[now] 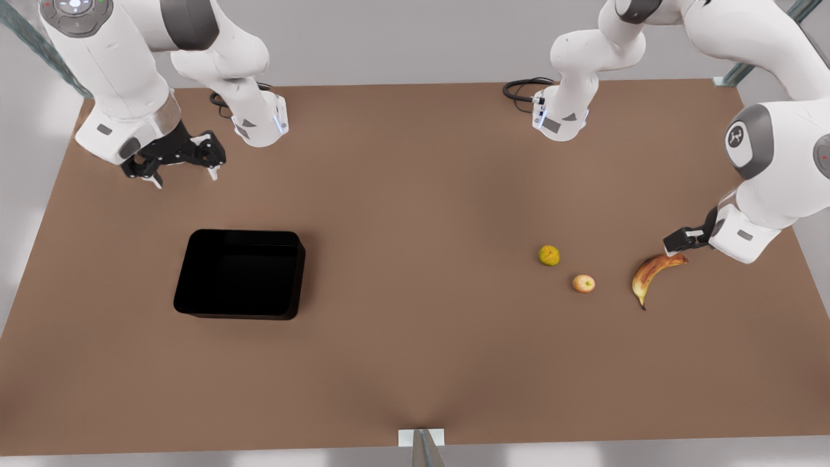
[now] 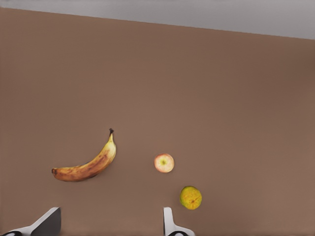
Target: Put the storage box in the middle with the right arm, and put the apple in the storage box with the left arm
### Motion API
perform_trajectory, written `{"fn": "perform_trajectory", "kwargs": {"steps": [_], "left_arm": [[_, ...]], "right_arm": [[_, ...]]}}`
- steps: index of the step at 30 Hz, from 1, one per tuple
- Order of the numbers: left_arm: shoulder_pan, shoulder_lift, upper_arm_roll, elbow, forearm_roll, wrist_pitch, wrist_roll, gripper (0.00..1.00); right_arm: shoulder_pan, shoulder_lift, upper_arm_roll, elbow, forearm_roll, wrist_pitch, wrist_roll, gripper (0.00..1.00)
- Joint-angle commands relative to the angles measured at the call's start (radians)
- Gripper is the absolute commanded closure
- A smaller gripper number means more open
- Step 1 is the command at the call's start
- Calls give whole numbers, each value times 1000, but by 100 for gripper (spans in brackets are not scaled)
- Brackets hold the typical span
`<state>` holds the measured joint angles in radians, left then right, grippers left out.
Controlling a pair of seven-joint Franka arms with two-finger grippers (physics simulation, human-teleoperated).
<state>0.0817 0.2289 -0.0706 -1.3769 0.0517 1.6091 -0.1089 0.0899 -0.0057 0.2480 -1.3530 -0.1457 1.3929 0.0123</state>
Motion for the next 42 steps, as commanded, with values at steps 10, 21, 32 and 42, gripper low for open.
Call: {"fn": "perform_trajectory", "kwargs": {"steps": [10,21,32,42], "left_arm": [[-60,84,-72,-134,11,84,-9,0],[-71,225,-74,-288,45,322,-40,0],[10,213,-66,-522,30,601,-43,0],[15,250,-64,-571,42,784,-31,0]], "right_arm": [[19,188,-3,-184,0,244,173,0],[76,236,-9,-529,3,692,307,0],[76,346,-38,-706,3,959,313,0],[88,428,-62,-704,3,983,313,79]]}}
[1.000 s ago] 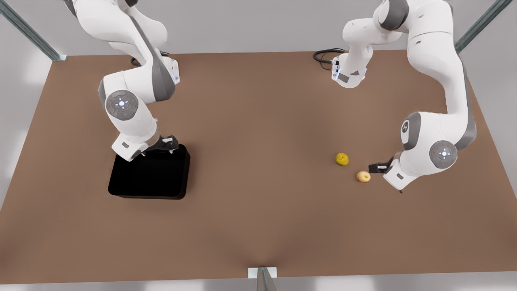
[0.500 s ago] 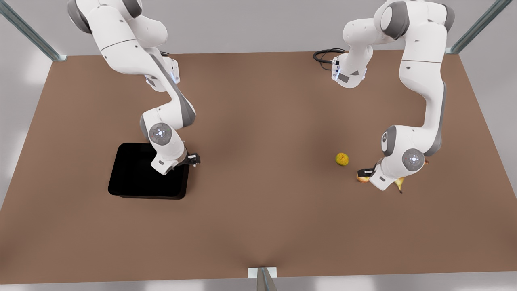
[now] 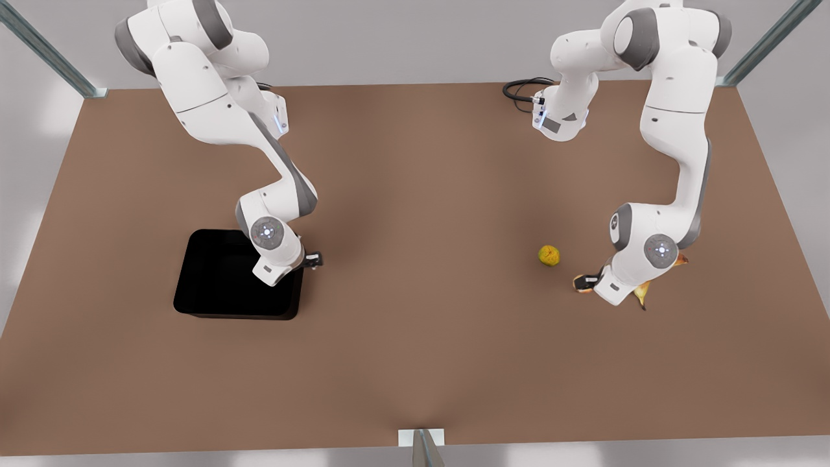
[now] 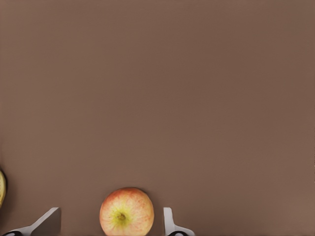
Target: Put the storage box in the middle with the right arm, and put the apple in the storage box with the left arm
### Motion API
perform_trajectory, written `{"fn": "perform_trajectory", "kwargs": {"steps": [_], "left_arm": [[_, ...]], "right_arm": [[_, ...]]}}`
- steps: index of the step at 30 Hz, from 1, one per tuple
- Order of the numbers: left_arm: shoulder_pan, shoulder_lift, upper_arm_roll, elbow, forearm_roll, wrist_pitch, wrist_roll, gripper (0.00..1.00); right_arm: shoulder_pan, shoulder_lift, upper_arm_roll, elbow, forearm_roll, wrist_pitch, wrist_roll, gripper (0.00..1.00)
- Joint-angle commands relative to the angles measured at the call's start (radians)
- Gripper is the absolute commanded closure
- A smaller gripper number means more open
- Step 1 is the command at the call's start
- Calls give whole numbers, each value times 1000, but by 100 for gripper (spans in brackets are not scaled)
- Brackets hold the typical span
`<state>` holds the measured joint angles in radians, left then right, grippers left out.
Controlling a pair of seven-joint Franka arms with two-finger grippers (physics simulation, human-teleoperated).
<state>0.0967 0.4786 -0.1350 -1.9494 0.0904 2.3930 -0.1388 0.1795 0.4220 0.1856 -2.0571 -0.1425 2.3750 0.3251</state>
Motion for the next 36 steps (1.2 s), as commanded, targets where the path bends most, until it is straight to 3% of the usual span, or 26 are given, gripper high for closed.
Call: {"fn": "perform_trajectory", "kwargs": {"steps": [1,12,19,28,36], "left_arm": [[0,0,0,0,5,2,1,0],[0,49,0,-20,6,71,4,0],[0,72,0,-22,6,100,4,0],[-2,75,0,-45,6,126,4,1],[0,75,0,-68,6,155,4,2]], "right_arm": [[0,0,0,0,0,1,0,79],[3,1,0,5,0,0,-1,79],[32,-74,0,43,0,-3,-1,79],[241,-81,0,133,-3,-2,117,79],[319,-48,0,213,-3,0,173,79]]}}
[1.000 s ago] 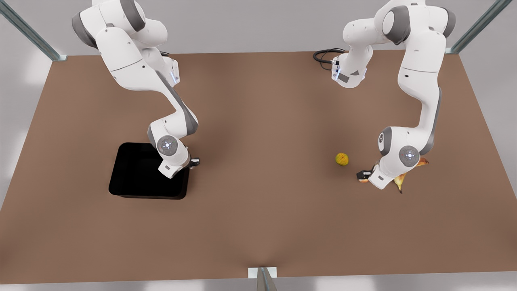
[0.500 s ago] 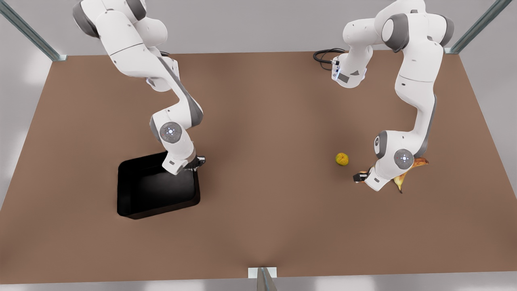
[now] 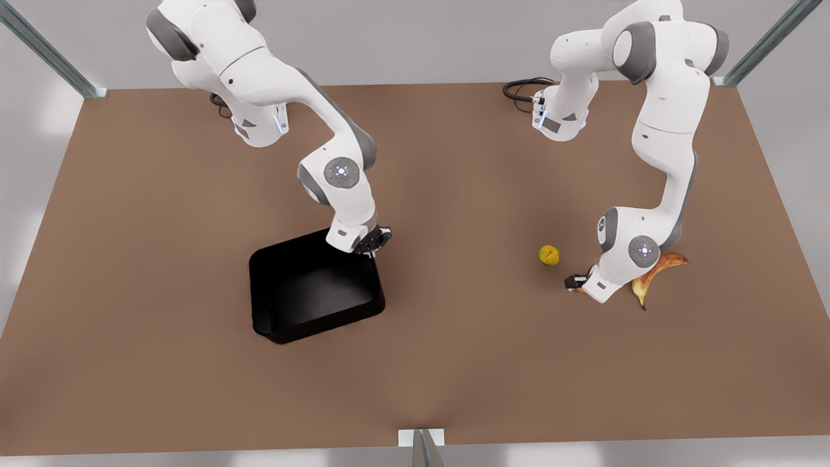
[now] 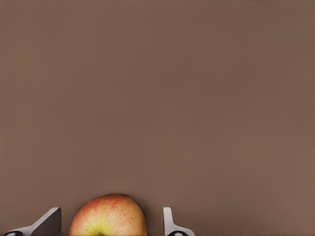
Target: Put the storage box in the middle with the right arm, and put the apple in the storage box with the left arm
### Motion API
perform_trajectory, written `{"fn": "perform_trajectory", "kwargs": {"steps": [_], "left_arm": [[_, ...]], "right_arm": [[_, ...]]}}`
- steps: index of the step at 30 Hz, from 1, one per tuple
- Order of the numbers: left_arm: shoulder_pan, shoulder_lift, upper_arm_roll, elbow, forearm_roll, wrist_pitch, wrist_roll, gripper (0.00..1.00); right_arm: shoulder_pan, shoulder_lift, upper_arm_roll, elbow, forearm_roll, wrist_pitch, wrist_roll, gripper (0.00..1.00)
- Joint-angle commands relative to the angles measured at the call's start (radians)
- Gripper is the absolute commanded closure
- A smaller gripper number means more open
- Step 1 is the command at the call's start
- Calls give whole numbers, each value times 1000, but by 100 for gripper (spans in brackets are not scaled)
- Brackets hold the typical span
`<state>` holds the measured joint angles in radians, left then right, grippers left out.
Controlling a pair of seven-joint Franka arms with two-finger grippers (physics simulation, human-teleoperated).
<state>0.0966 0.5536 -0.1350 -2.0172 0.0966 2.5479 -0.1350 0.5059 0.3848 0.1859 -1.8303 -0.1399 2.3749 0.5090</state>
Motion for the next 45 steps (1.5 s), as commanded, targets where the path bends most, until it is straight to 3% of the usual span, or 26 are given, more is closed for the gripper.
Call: {"fn": "perform_trajectory", "kwargs": {"steps": [1,11,13,27,28,29,33,38,45], "left_arm": [[0,0,0,0,2,0,0,19],[0,-1,0,-2,2,2,0,22],[0,0,0,-2,2,2,0,22],[0,0,0,-2,2,0,0,25],[0,0,0,-2,2,0,0,26],[0,-1,0,-2,2,0,0,26],[0,-1,0,-2,2,0,0,28],[0,-1,0,-2,2,0,0,28],[0,-30,0,-2,2,-29,3,28]], "right_arm": [[8,3,0,5,-6,-2,11,79],[217,100,-59,154,-6,-5,197,79],[281,146,-106,215,-6,-8,249,79],[499,399,-115,517,-6,1,482,79],[499,402,-118,517,-6,0,479,20],[502,401,-131,517,-7,3,471,0],[493,352,-131,507,-6,-8,470,0],[151,-63,-121,470,103,-560,-27,0],[-268,-348,-129,344,91,-750,-244,0]]}}
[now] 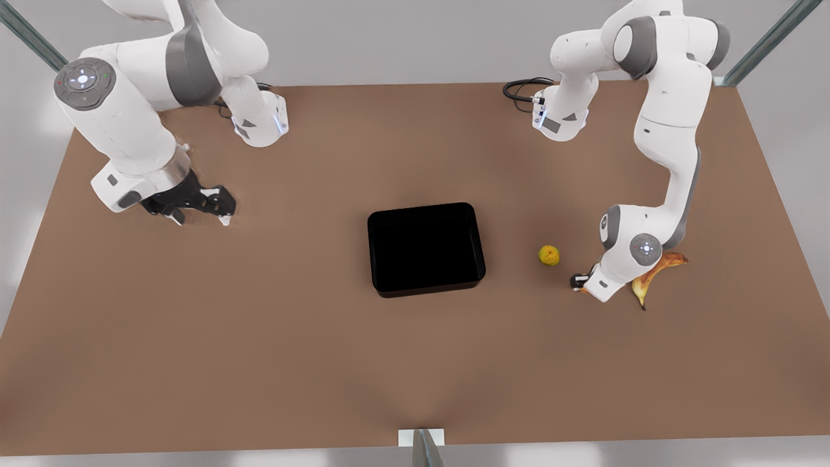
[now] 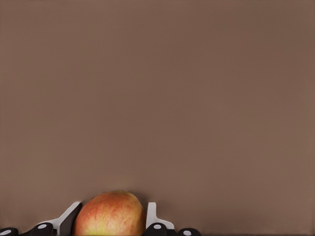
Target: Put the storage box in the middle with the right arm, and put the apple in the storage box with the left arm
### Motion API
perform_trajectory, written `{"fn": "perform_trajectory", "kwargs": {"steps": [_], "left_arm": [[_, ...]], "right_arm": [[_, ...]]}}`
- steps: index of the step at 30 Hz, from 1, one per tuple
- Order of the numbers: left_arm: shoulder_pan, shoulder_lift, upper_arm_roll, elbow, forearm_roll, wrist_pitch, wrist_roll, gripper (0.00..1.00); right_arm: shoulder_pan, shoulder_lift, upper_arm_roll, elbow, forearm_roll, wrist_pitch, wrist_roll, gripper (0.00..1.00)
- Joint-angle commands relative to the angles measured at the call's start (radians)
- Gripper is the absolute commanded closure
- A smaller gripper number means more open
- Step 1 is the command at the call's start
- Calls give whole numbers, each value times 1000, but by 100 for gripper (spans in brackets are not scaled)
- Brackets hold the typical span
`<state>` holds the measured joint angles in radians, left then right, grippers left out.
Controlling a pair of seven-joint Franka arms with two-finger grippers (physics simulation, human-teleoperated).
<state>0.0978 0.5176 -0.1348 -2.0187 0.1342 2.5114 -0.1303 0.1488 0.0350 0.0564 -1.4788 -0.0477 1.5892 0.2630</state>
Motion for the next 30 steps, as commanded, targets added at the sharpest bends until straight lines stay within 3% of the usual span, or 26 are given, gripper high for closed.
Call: {"fn": "perform_trajectory", "kwargs": {"steps": [1,10,19,27,30], "left_arm": [[0,-2,0,0,-36,-6,6,28],[-21,-114,-29,2,-64,-112,-48,27],[-257,-242,-32,-31,-223,-181,-258,27],[-616,-232,-5,-12,-369,-103,-512,27],[-842,-186,196,35,-410,-94,-532,27]], "right_arm": [[81,-1,0,3,0,-14,-1,0],[67,-30,0,-3,2,-38,-7,0],[69,-38,2,-9,8,-43,-5,0],[67,-38,2,-11,8,-41,-7,0],[69,-40,2,-11,8,-41,-7,0]]}}
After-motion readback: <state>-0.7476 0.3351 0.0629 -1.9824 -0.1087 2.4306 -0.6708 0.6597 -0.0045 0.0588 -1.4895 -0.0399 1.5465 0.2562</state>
